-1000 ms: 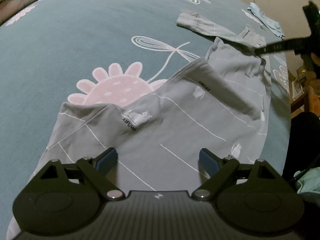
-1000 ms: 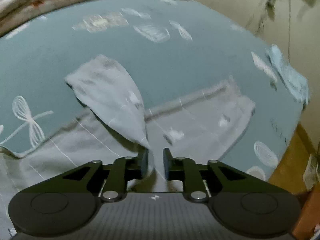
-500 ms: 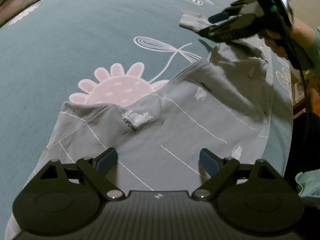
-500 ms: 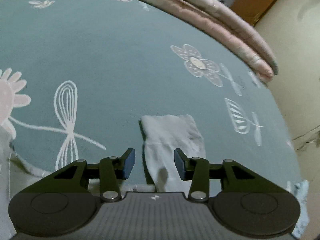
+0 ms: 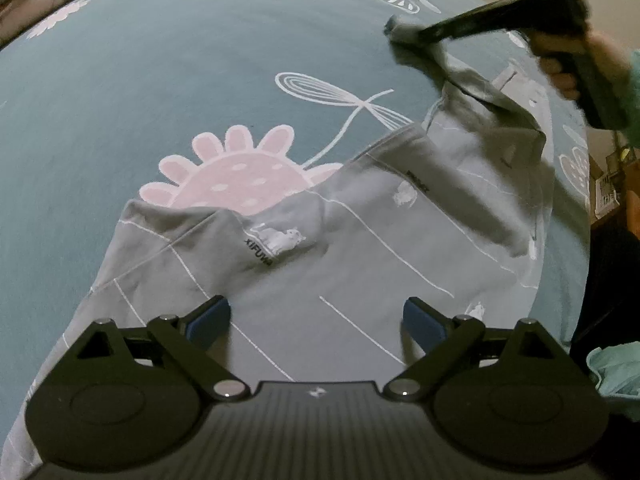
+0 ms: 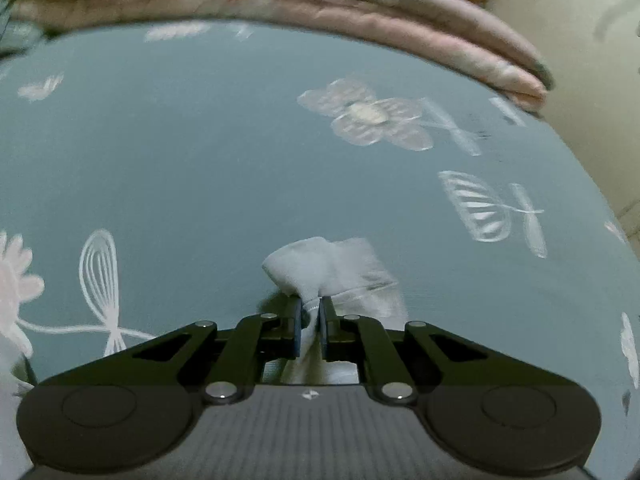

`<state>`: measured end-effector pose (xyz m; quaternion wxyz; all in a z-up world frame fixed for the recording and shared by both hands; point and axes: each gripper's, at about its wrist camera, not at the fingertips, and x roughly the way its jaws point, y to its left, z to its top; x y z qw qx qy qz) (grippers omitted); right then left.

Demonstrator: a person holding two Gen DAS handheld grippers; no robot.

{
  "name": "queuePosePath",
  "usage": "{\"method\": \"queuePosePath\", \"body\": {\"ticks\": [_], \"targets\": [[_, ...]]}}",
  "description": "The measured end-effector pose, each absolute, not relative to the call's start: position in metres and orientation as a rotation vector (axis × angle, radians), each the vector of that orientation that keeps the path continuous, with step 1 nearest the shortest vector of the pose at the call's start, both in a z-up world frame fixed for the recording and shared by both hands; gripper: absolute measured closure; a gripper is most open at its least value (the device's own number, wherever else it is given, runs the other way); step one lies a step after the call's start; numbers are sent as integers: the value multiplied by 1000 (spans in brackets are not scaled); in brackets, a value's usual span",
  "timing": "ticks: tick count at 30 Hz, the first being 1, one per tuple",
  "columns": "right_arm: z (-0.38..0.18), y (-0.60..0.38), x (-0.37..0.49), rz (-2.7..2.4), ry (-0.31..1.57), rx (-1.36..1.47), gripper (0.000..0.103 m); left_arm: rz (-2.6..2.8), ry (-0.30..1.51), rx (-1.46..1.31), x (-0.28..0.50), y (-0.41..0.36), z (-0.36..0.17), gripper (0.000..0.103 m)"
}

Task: Fold clothes
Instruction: 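Lift the pinched trouser-leg tip with the right gripper, pulling it away, then pull the grey trousers straight lengthwise with the closed right gripper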

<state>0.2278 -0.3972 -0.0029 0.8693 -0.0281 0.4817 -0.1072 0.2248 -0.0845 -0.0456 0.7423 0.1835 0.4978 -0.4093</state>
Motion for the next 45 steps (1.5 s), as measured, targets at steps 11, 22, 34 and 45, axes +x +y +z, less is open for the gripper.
{"method": "queuePosePath", "body": {"ticks": [11, 22, 34, 45], "targets": [[45, -456, 160, -516, 955, -2, 91, -920, 1114, 412, 229, -84, -45, 8], [47, -488, 112, -713, 954, 63, 91, -958, 1092, 445, 226, -88, -30, 8], [57, -511, 96, -802, 946, 16, 91, -997, 1104, 432, 217, -97, -23, 8], [-13, -550, 68, -823, 1144, 114, 88, -1009, 1115, 455, 212, -113, -30, 8]]}}
